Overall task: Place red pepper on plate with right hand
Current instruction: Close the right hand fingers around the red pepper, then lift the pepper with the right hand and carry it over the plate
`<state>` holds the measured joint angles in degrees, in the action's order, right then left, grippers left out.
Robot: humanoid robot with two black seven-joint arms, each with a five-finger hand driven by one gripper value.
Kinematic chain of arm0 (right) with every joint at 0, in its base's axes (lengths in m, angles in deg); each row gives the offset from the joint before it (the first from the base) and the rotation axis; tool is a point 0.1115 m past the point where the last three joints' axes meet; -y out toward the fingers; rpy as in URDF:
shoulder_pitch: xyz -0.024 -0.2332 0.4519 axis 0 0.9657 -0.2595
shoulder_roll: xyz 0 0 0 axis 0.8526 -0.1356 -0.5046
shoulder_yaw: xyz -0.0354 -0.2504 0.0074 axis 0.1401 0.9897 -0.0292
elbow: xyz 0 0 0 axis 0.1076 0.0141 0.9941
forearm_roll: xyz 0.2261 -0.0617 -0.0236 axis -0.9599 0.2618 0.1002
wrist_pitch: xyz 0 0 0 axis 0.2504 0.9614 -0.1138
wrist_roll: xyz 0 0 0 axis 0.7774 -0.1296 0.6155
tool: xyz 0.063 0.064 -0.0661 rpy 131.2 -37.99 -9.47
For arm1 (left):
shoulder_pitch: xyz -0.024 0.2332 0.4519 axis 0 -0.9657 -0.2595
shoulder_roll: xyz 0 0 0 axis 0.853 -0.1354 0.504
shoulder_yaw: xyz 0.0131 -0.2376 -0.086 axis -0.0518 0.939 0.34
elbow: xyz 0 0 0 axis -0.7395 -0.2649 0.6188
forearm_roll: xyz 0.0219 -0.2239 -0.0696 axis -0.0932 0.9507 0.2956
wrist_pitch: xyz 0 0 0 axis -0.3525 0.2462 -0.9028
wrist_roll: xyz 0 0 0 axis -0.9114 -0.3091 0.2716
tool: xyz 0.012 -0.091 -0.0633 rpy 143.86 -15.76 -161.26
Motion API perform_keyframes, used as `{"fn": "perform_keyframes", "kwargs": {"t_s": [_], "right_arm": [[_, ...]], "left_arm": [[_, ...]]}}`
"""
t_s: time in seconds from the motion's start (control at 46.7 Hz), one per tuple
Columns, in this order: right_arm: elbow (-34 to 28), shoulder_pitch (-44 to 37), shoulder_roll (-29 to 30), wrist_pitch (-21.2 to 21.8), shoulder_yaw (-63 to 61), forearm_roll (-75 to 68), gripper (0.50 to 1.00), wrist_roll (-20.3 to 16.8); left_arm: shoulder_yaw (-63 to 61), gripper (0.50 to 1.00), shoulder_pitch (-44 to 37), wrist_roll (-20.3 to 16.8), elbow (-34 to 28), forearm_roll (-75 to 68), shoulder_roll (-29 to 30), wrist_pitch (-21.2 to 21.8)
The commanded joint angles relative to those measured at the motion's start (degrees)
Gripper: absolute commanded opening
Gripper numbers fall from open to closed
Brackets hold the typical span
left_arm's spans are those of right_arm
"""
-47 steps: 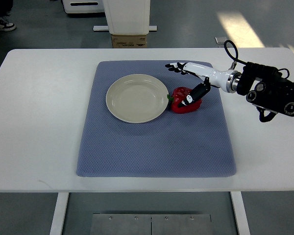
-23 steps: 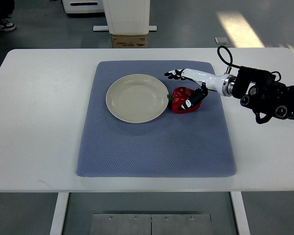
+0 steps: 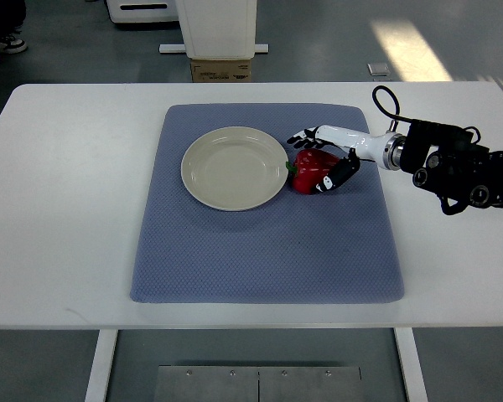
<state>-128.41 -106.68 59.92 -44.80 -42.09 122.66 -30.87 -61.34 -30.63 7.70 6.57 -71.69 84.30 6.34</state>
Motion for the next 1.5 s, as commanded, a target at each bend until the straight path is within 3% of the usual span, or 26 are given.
{"fn": "perform_keyframes", "kwargs": {"t_s": [0.0,0.236,0.75,0.857,0.964,1.007,1.028,1.478], "right_arm": [[0.0,0.2,0.1,0.0,0.1,0.0,0.874,0.0],[0.5,0.5,0.4,0.0,0.1,0.0,0.864,-0.3],[1.0,0.6,0.5,0.1,0.8,0.0,0.782,-0.8],[1.4,0.6,0.5,0.1,0.8,0.0,0.715,-0.9],[1.5,0.6,0.6,0.1,0.8,0.0,0.584,-1.6],[1.5,0.6,0.5,0.1,0.7,0.0,0.506,-1.8],[1.5,0.6,0.5,0.1,0.7,0.0,0.500,-1.8],[5.1,-0.8,0.5,0.0,-2.8,-0.3,0.500,-3.3]], "left_arm": [[0.0,1.000,0.0,0.0,0.0,0.0,0.0,0.0],[0.0,1.000,0.0,0.0,0.0,0.0,0.0,0.0],[0.0,1.000,0.0,0.0,0.0,0.0,0.0,0.0],[0.0,1.000,0.0,0.0,0.0,0.0,0.0,0.0],[0.0,1.000,0.0,0.0,0.0,0.0,0.0,0.0],[0.0,1.000,0.0,0.0,0.0,0.0,0.0,0.0],[0.0,1.000,0.0,0.0,0.0,0.0,0.0,0.0],[0.0,1.000,0.0,0.0,0.0,0.0,0.0,0.0]]}}
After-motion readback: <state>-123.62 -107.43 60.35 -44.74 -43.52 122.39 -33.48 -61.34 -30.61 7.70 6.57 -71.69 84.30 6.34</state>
